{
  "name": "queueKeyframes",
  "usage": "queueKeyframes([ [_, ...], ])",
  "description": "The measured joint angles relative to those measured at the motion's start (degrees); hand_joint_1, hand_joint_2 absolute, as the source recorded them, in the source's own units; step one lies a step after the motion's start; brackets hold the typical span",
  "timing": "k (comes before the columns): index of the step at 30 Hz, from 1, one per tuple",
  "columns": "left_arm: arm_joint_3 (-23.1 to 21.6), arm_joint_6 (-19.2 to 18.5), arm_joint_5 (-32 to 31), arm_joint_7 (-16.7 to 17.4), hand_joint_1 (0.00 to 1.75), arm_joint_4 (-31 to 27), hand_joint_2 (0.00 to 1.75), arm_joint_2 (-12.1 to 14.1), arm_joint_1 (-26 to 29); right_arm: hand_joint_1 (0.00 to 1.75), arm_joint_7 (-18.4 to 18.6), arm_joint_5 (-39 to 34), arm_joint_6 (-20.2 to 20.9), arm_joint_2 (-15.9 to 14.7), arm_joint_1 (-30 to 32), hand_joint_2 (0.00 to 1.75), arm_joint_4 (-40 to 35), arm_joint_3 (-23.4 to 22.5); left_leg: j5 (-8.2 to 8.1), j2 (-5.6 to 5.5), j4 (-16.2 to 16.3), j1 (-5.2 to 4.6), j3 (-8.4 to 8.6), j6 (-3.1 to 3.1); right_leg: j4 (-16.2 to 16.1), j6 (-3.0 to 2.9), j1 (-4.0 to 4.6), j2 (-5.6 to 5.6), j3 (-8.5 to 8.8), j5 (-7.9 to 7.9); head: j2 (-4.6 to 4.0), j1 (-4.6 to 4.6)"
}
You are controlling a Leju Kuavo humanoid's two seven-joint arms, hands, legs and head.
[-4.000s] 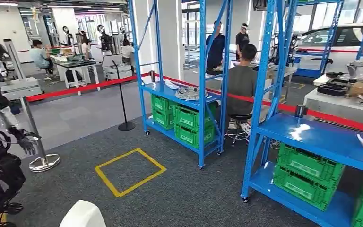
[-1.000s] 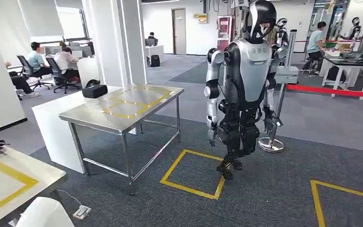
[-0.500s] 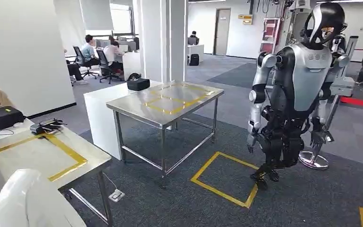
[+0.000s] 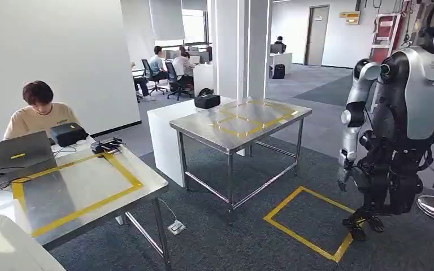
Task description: Take the parts from the cabinet and place them on the table.
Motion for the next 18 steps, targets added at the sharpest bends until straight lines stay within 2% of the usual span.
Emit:
queueKeyframes([
  [1,0.04,0.04,0.02,0.00,1.75,0.04,1.75,0.00,0.30,0.00,-0.02,-0.02,0.00,0.00,-0.03,0.00,0.00,0.00,-0.37,0.08,1.95,0.02,-0.58,-0.11,0.02,-0.03,0.06,-0.86,-0.04,-0.02,0.00,-0.02],
  [2,0.07,0.06,0.02,0.02,1.75,0.09,1.75,0.00,0.44,0.00,-0.02,-0.02,0.00,0.00,-0.07,0.00,0.00,0.00,0.42,0.18,1.23,0.01,0.15,-0.11,0.03,-0.01,0.13,-1.67,-0.03,-0.03,0.00,-0.04],
  [3,0.07,0.07,0.02,0.02,1.75,0.09,1.75,-0.02,0.44,0.00,-0.02,-0.02,-0.02,0.02,-0.13,0.00,0.00,0.00,2.04,0.46,-1.65,0.00,1.99,0.00,0.05,0.00,0.19,-2.52,-0.01,-0.07,0.00,-0.07],
  [4,0.09,0.09,0.04,0.02,1.75,0.07,1.75,0.00,0.41,0.00,-0.02,-0.07,-0.17,0.02,-0.20,0.00,0.00,0.00,4.15,1.14,-6.44,-0.04,4.94,0.17,0.10,0.05,0.22,-3.33,0.08,-0.14,0.00,-0.07],
  [5,0.15,0.18,0.04,0.02,1.75,0.02,1.75,0.00,0.39,0.00,0.00,-0.20,-0.24,0.07,-0.25,0.00,0.00,0.00,5.94,2.68,-11.73,-0.17,8.24,0.50,0.20,0.22,0.25,-4.08,0.22,-0.26,0.00,-0.07],
  [6,0.24,0.26,0.04,0.02,1.75,-0.11,1.75,-0.02,0.28,0.00,-0.02,-0.20,-0.33,0.09,-0.28,0.00,0.00,0.00,5.07,5.98,-14.95,-0.79,9.68,1.09,0.36,0.56,0.55,-4.65,0.30,-0.49,0.00,-0.09],
  [7,0.28,0.44,0.43,0.37,1.75,-0.26,1.75,-0.02,0.26,0.00,-0.04,-0.20,-0.35,0.09,-0.33,0.00,0.00,0.00,5.58,5.05,-14.98,-0.93,9.94,1.81,0.49,0.87,0.75,-5.23,0.37,-0.64,0.00,0.00],
  [10,0.48,0.46,1.51,1.22,1.75,-0.31,1.75,-0.04,0.58,0.00,0.02,-0.24,-0.52,0.09,-0.55,0.00,0.00,0.00,5.81,2.78,-15.05,-0.98,9.09,2.51,0.20,1.64,0.79,-7.19,0.90,-0.64,0.00,0.04],
  [11,0.48,0.46,1.79,1.44,1.75,-0.31,1.75,-0.09,0.62,0.00,0.20,-0.28,-0.55,0.09,-0.67,0.00,0.00,0.00,6.18,2.23,-15.51,-0.37,9.77,2.97,0.48,2.31,0.61,-5.87,0.83,-1.06,0.00,0.02],
  [12,0.52,0.44,2.03,1.44,1.75,-0.28,1.75,-0.15,0.38,0.00,0.17,-0.31,-0.61,0.13,-0.71,0.00,0.00,-0.02,6.35,1.59,-15.53,-0.26,9.65,3.20,2.04,2.79,0.32,-1.41,0.33,-2.25,0.00,0.11],
  [13,0.52,0.44,2.12,1.64,1.75,-0.24,1.75,-0.22,0.17,0.00,-0.02,-0.37,-0.61,0.15,-0.66,0.00,0.02,-0.02,6.56,1.08,-15.52,-0.18,9.50,3.51,5.32,3.00,0.20,0.77,-1.17,-4.31,0.00,0.19],
  [14,0.52,0.44,2.14,1.66,1.75,-0.22,1.75,-0.44,0.19,0.00,-0.31,-0.35,-0.68,0.15,-0.51,0.00,0.02,-0.02,6.64,0.40,-15.50,-0.18,9.33,3.65,10.09,3.16,0.11,1.65,-3.44,-6.75,0.00,0.24],
  [15,0.52,0.44,2.19,1.70,1.75,-0.13,1.75,-0.55,0.26,0.00,-0.35,-0.35,-0.74,0.13,-0.34,0.00,0.00,-0.02,6.68,-0.37,-15.45,-0.18,9.18,3.68,14.55,3.26,0.10,1.81,-5.60,-8.51,0.00,0.28],
  [16,0.52,0.46,2.36,1.73,1.75,0.04,1.75,-0.61,0.30,0.00,-0.35,-0.37,-0.83,0.15,-0.21,0.00,0.00,-0.02,6.71,-1.25,-15.37,-0.16,9.05,3.64,17.74,3.37,0.06,1.81,-7.26,-9.19,0.00,0.28],
  [17,0.52,0.42,2.45,1.70,1.75,0.26,1.75,-0.66,0.29,0.00,-0.13,-0.37,-0.85,0.15,-0.13,0.00,0.00,-0.04,6.77,-2.18,-15.23,-0.05,8.96,3.54,18.07,3.41,-0.06,1.83,-7.63,-8.34,0.00,0.28],
  [18,0.52,0.28,2.54,1.70,1.75,0.48,1.75,-0.72,0.27,0.00,0.09,-0.39,-0.85,0.15,-0.15,0.00,0.00,-0.04,6.77,-3.08,-15.04,0.09,8.94,3.46,15.45,3.46,-0.22,1.91,-6.54,-6.14,0.00,0.28],
])
